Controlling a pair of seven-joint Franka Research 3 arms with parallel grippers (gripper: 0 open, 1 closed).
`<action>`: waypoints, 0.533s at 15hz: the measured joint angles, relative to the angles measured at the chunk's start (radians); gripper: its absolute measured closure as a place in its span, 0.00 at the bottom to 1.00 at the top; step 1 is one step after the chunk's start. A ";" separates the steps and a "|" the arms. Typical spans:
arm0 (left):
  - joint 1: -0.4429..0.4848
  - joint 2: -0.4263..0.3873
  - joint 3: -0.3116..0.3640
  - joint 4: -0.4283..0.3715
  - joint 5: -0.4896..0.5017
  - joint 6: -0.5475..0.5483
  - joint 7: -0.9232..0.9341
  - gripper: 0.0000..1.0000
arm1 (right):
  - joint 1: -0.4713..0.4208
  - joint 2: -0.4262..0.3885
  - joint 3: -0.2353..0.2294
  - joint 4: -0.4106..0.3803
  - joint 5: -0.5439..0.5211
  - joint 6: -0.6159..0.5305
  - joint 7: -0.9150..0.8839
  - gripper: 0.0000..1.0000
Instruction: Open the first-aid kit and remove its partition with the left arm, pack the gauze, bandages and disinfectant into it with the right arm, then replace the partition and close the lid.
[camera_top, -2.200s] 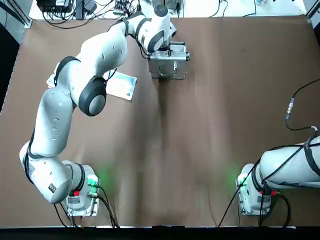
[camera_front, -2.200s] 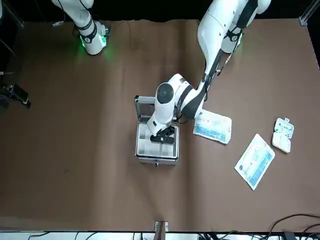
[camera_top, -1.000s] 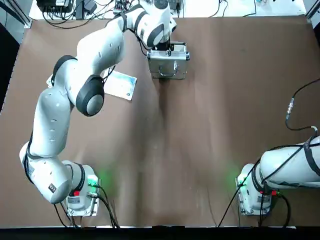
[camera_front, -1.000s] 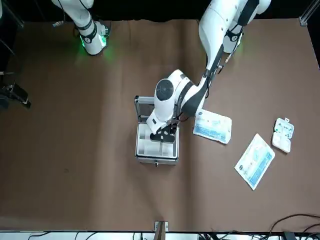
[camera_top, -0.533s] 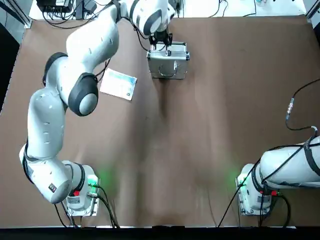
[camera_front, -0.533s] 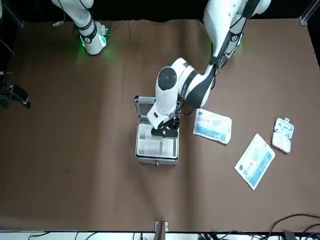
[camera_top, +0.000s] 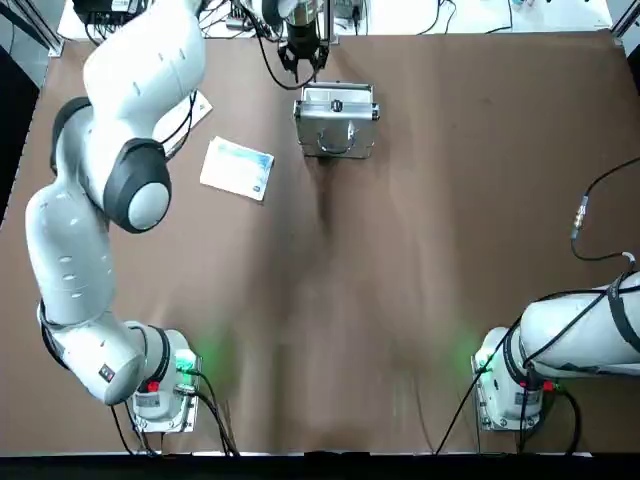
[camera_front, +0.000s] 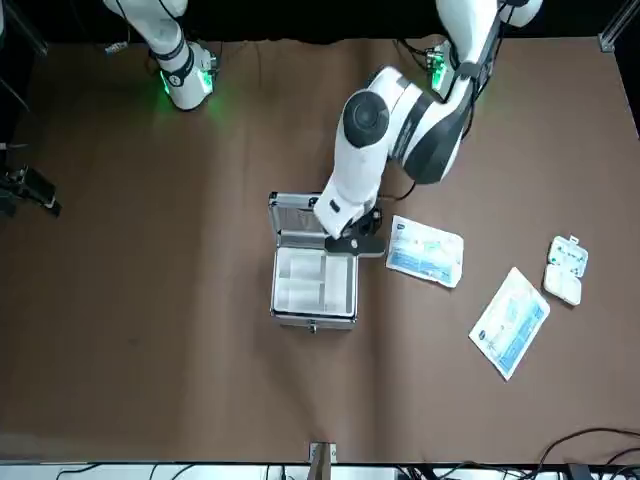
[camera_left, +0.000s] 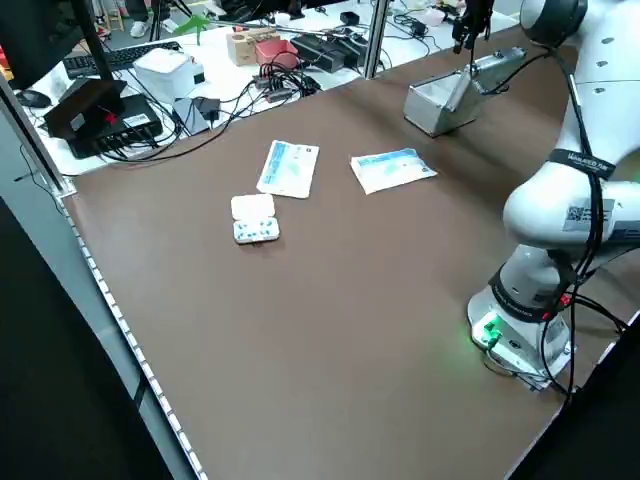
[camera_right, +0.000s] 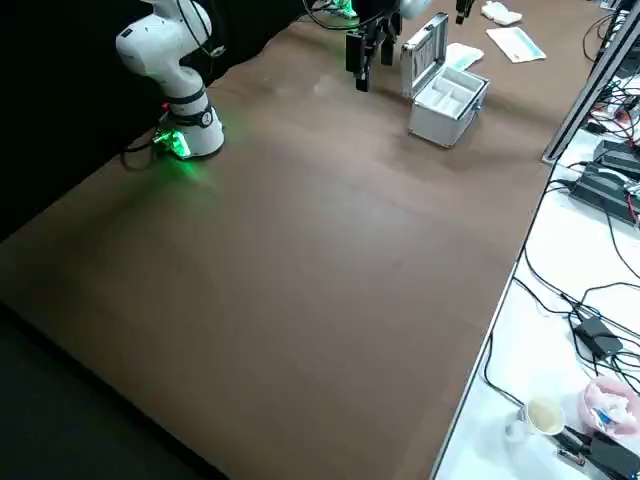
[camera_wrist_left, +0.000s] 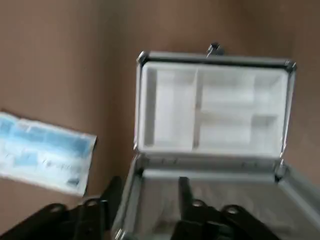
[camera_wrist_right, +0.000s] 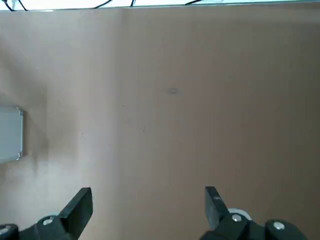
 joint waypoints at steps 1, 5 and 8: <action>0.001 -0.020 -0.001 0.000 -0.015 -0.059 0.014 0.59 | 0.000 0.000 0.000 0.000 0.000 0.000 0.000 0.01; 0.001 -0.104 -0.003 0.001 -0.092 -0.242 0.040 0.76 | 0.000 0.000 0.000 0.000 0.000 0.000 0.000 0.01; 0.001 -0.140 -0.014 -0.003 -0.161 -0.315 0.040 0.99 | 0.000 0.000 0.000 0.000 0.000 0.000 0.000 0.01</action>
